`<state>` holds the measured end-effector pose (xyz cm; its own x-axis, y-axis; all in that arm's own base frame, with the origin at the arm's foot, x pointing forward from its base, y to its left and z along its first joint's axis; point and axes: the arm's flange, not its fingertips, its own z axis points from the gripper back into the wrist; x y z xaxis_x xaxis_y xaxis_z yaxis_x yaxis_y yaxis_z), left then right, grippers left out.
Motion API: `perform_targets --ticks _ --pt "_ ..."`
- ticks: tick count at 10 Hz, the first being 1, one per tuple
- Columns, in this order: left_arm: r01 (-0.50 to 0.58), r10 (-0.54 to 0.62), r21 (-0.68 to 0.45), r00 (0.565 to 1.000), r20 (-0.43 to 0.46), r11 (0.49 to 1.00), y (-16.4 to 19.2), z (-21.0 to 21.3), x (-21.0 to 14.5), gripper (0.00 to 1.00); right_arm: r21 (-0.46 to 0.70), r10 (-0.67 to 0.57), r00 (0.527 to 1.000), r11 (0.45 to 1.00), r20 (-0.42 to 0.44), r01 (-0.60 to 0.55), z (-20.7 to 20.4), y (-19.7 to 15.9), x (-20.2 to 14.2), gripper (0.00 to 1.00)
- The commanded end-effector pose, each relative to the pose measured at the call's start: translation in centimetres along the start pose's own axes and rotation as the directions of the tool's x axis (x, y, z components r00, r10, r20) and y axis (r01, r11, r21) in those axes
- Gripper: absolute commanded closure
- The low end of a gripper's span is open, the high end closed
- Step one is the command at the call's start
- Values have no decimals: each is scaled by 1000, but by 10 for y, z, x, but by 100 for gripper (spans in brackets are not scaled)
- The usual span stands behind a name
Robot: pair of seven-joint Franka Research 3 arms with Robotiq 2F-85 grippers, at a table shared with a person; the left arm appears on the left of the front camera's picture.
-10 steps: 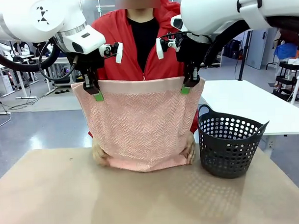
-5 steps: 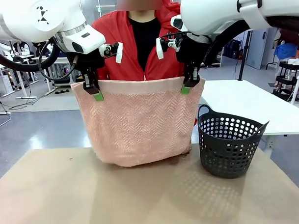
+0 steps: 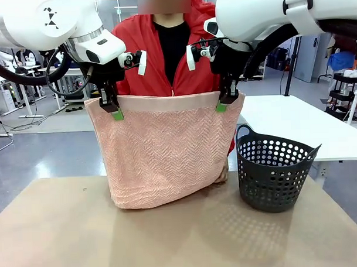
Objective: Fold the towel.
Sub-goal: Release the end of the 100 cm Hotel Towel you were holding.
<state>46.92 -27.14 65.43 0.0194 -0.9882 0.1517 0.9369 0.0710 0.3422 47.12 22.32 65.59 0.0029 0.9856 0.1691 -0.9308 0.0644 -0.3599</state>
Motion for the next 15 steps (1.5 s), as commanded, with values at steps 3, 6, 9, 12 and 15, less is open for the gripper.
perform_targets --ticks 3,6,9,12,15 --pt "2 -2 6 1000 -2 1000 1 2 -1 100 -7 2 1000 1000 -6 -2 3 0 -1 100" --pt "2 -2 6 1000 -2 1000 1 2 -1 100 -7 2 1000 1000 -6 -2 3 0 -1 100" --pt "2 -2 6 1000 -2 1000 1 2 -1 100 -7 2 1000 1000 -6 -2 3 0 -1 100" --pt "2 -2 6 1000 -2 1000 1 2 -1 100 -7 2 1000 1000 -6 -2 3 0 -1 100" --pt "2 -2 6 1000 -2 1000 1 2 -1 100 -7 2 1000 1000 -6 -2 3 0 -1 100"
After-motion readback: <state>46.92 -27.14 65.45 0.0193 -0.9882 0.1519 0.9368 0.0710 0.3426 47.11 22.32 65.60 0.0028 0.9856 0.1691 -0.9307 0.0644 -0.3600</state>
